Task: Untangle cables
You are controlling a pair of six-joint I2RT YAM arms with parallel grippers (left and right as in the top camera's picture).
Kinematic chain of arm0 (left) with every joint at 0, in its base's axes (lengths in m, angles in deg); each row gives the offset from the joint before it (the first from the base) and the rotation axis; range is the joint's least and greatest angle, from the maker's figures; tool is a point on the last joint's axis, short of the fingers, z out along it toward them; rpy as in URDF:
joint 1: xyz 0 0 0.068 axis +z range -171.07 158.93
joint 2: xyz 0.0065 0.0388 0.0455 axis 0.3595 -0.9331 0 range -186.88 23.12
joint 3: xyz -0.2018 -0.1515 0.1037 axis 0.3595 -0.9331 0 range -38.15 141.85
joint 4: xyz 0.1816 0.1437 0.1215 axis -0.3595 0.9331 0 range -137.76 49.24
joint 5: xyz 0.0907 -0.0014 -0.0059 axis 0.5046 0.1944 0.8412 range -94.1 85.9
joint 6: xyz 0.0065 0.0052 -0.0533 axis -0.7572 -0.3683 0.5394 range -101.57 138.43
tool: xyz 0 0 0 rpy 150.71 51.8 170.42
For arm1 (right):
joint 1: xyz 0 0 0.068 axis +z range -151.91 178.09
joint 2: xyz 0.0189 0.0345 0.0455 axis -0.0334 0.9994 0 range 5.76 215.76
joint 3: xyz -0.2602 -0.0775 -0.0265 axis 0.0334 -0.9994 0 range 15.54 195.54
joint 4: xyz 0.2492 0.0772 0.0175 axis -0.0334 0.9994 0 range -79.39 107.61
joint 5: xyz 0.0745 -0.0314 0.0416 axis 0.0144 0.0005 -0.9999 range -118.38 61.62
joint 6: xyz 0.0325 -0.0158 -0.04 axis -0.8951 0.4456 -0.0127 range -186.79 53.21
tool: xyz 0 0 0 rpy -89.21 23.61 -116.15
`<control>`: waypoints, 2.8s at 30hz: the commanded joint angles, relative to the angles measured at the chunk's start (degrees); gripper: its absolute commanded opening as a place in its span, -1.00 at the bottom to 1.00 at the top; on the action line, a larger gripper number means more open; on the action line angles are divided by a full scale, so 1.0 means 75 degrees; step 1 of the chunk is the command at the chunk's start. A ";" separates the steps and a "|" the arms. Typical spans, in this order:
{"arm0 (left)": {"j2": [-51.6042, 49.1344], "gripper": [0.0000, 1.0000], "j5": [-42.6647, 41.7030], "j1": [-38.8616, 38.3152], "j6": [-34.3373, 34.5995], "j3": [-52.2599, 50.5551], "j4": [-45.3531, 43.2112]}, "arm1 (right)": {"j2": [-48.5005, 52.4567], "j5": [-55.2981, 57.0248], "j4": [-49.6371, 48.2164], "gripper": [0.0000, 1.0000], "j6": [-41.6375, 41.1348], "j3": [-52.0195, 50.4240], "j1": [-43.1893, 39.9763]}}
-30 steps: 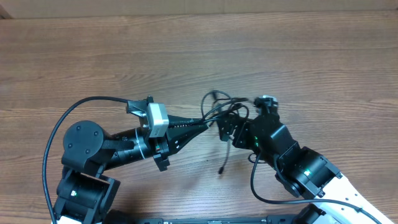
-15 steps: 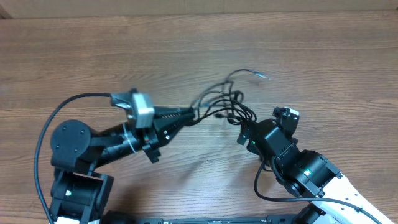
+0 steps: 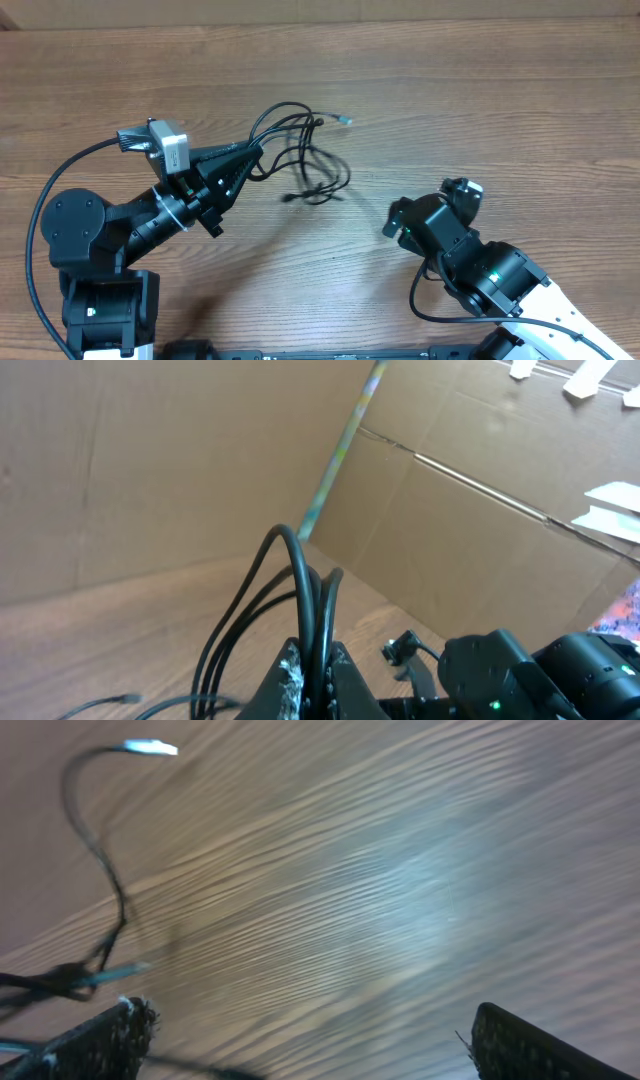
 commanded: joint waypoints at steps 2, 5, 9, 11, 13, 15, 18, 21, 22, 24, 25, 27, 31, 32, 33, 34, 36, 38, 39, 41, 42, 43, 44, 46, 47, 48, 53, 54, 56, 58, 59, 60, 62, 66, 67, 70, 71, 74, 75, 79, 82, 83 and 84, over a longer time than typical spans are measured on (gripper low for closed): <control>0.0087 -0.92 -0.0160 0.0041 -0.0012 0.0224 0.0318 | -0.0032 -0.1982 -0.1102 1.00 0.1454 0.0096 -0.0015; 0.0082 -0.92 -0.0099 0.0041 -0.0032 0.0224 0.0583 | -0.0032 -0.3573 -0.2521 1.00 0.2483 0.0096 -0.0015; 0.0050 -0.92 -0.0114 0.0032 -0.0020 0.0224 0.0848 | -0.0032 -0.4494 -0.3774 1.00 0.2518 0.0096 -0.0015; 0.0038 -0.92 -0.0157 0.0029 0.0020 0.0224 0.1029 | -0.0032 -0.4677 -0.4380 1.00 0.2515 0.0096 -0.0015; 0.0038 -0.92 -0.0175 0.0012 0.0166 0.0224 0.1142 | -0.0032 -0.4669 -0.4739 1.00 0.2518 0.0096 -0.0015; 0.0038 -0.92 -0.0233 -0.0093 0.0326 0.0224 0.1128 | -0.0012 -0.4631 -0.5039 1.00 0.2518 0.0096 -0.0012; 0.0038 -0.92 -0.0399 -0.0364 0.0458 0.0224 0.0988 | 0.0087 -0.4319 -0.5214 1.00 0.2515 0.0096 -0.0015; 0.0038 -0.91 -0.0391 -0.0761 0.0638 0.0224 0.0968 | 0.0286 -0.4022 -0.5272 1.00 0.2512 0.0096 -0.0015; 0.0038 -0.92 -0.0391 -0.0924 0.0635 0.0224 0.0968 | 0.0358 -0.4001 -0.5336 1.00 0.2512 0.0096 -0.0015; 0.0038 -0.92 -0.0356 -0.1370 0.0635 0.0224 0.0962 | 0.0551 -0.3937 -0.5531 1.00 0.2515 0.0096 -0.0015; 0.0038 -0.91 -0.0353 -0.1530 0.0641 0.0224 0.0935 | 0.0638 -0.3748 -0.5549 1.00 0.2512 0.0096 -0.0015; 0.0038 -0.91 -0.0370 -0.1818 0.0752 0.0224 0.0842 | 0.0781 -0.3252 -0.5444 1.00 0.2506 0.0096 -0.0015; 0.0038 -0.92 -0.0498 -0.2232 0.1064 0.0224 0.0560 | 0.1151 -0.1524 -0.4674 1.00 0.1714 0.0096 -0.0015; 0.0038 -0.91 -0.0603 -0.2253 0.1067 0.0224 0.0455 | 0.1204 -0.1294 -0.4523 1.00 0.1585 0.0096 -0.0015; 0.0041 -0.92 -0.0764 -0.2261 0.1067 0.0224 0.0277 | 0.1294 -0.0863 -0.4208 1.00 0.1311 0.0096 -0.0015; 0.0041 -0.92 -0.0833 -0.2259 0.1090 0.0224 0.0122 | 0.1355 -0.0562 -0.3928 1.00 0.1116 0.0096 -0.0015; 0.0047 -0.92 -0.0863 -0.2256 0.1218 0.0224 -0.0318 | 0.1483 0.0134 -0.3040 1.00 0.0644 0.0096 -0.0015; 0.0047 -0.92 -0.0857 -0.2244 0.1236 0.0224 -0.0734 | 0.1542 0.0592 -0.2340 1.00 0.0364 0.0093 -0.0015; 0.0047 -0.92 -0.0854 -0.2212 0.1239 0.0224 -0.0950 | 0.1565 0.0796 -0.1999 1.00 0.0268 0.0093 -0.0015; 0.0047 -0.92 -0.0819 -0.2060 0.1239 0.0224 -0.1253 | 0.1574 0.1212 -0.1209 1.00 0.0047 0.0093 -0.0017; 0.0047 -0.92 -0.0775 -0.1955 0.1274 0.0224 -0.1341 | 0.1574 0.1314 -0.1014 1.00 -0.0023 0.0093 -0.0017; 0.0047 -0.92 -0.0734 -0.1792 0.1352 0.0224 -0.1419 | 0.1574 0.1451 -0.0752 1.00 -0.0114 0.0093 -0.0017; 0.0047 -0.92 -0.0702 -0.1647 0.1431 0.0224 -0.1469 | 0.1574 0.1533 -0.0583 1.00 -0.0125 0.0093 -0.0023; 0.0047 -0.92 -0.0714 -0.1239 0.1617 0.0224 -0.1585 | 0.1571 0.1626 -0.0291 1.00 -0.0125 0.0093 -0.0076; 0.0047 -0.92 -0.0720 -0.0988 0.1784 0.0224 -0.1617 | 0.1574 0.1626 -0.0184 1.00 -0.0125 0.0093 -0.0131; 0.0047 -0.92 -0.0772 -0.0737 0.1918 0.0224 -0.1664 | 0.1574 0.1626 -0.0085 1.00 -0.0125 0.0093 -0.0184; 0.0047 -0.92 -0.0950 0.0437 0.2151 0.0224 -0.1988 | 0.1574 0.1617 0.0277 1.00 -0.0125 0.0093 -0.0507; 0.0047 -0.92 -0.0950 0.0673 0.2212 0.0224 -0.2031 | 0.1574 0.1606 0.0309 1.00 -0.0122 0.0093 -0.0580; 0.0044 -0.92 -0.0968 0.1163 0.2296 0.0224 -0.2034 | 0.1574 0.1492 0.0353 1.00 -0.0122 0.0093 -0.0740; 0.0044 -0.92 -0.1072 0.1600 0.2320 0.0224 -0.2031 | 0.1574 0.1303 0.0356 1.00 -0.0122 0.0093 -0.0877; 0.0044 -0.92 -0.1157 0.1778 0.2323 0.0224 -0.2028 | 0.1574 0.1227 0.0353 1.00 -0.0122 0.0093 -0.0930; 0.0044 -0.92 -0.1236 0.1938 0.2323 0.0224 -0.2028 | 0.1574 0.1207 0.0350 1.00 -0.0122 0.0093 -0.0968; 0.0038 -0.92 -0.1393 0.2235 0.2320 0.0224 -0.2017 | 0.1574 0.1166 0.0344 1.00 -0.0122 0.0093 -0.1023; 0.0038 -0.92 -0.1521 0.2684 0.2320 0.0224 -0.1996 | 0.1574 0.1160 0.0291 1.00 -0.0125 0.0093 -0.1070; 0.0038 -0.92 -0.1521 0.2716 0.2320 0.0224 -0.1990 | 0.1574 0.1157 0.0289 1.00 -0.0122 0.0093 -0.1067; 0.0023 -0.92 -0.1527 0.2751 0.2308 0.0224 -0.1894 | 0.1574 0.1046 0.0251 1.00 -0.0122 0.0093 -0.1067; 0.0023 -0.92 -0.1527 0.2751 0.2235 0.0224 -0.1786 | 0.1574 0.0938 0.0219 1.00 -0.0122 0.0093 -0.1067; 0.0020 -0.92 -0.1518 0.2748 0.2078 0.0224 -0.1483 | 0.1574 0.0670 0.0172 1.00 -0.0122 0.0093 -0.1067; 0.0000 -0.92 -0.1515 0.2748 0.2078 0.0224 -0.1376 | 0.1574 0.0545 0.0152 1.00 -0.0122 0.0093 -0.1067; -0.0114 -0.92 -0.1550 0.2739 0.2087 0.0224 -0.1172 | 0.1568 -0.0064 0.0003 1.00 -0.0114 0.0093 -0.1067; -0.0256 -0.92 -0.1571 0.2739 0.2075 0.0224 -0.0580 | 0.1568 -0.0726 -0.0338 1.00 -0.0055 0.0093 -0.1067; -0.0303 -0.92 -0.1571 0.2739 0.2037 0.0221 -0.0466 | 0.1568 -0.0845 -0.0405 1.00 -0.0035 0.0093 -0.1067; -0.0341 -0.92 -0.1568 0.2739 0.2020 0.0221 -0.0350 | 0.1568 -0.0935 -0.0460 1.00 -0.0035 0.0093 -0.1067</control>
